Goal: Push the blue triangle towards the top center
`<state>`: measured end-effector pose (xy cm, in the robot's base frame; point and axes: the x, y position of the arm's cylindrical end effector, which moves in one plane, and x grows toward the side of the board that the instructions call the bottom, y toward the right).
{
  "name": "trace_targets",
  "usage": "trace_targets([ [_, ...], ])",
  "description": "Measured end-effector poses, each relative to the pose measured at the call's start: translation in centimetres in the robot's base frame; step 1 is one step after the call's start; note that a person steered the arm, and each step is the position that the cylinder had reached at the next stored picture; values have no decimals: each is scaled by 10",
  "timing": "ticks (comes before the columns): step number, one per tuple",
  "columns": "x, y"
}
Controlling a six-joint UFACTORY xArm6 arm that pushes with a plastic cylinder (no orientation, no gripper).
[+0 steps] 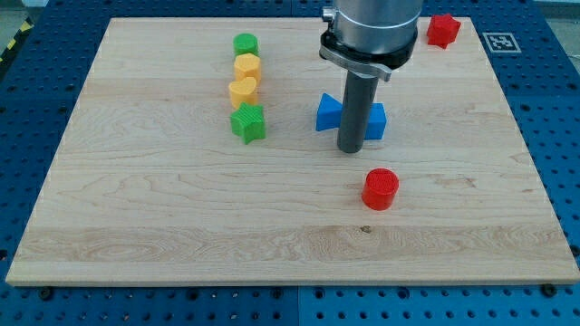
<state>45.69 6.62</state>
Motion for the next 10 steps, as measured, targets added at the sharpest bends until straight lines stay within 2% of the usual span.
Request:
trace_targets([
  [2,-3,-8],
  [4,-27,-9],
  [9,-28,-42],
  [10,-41,-42],
])
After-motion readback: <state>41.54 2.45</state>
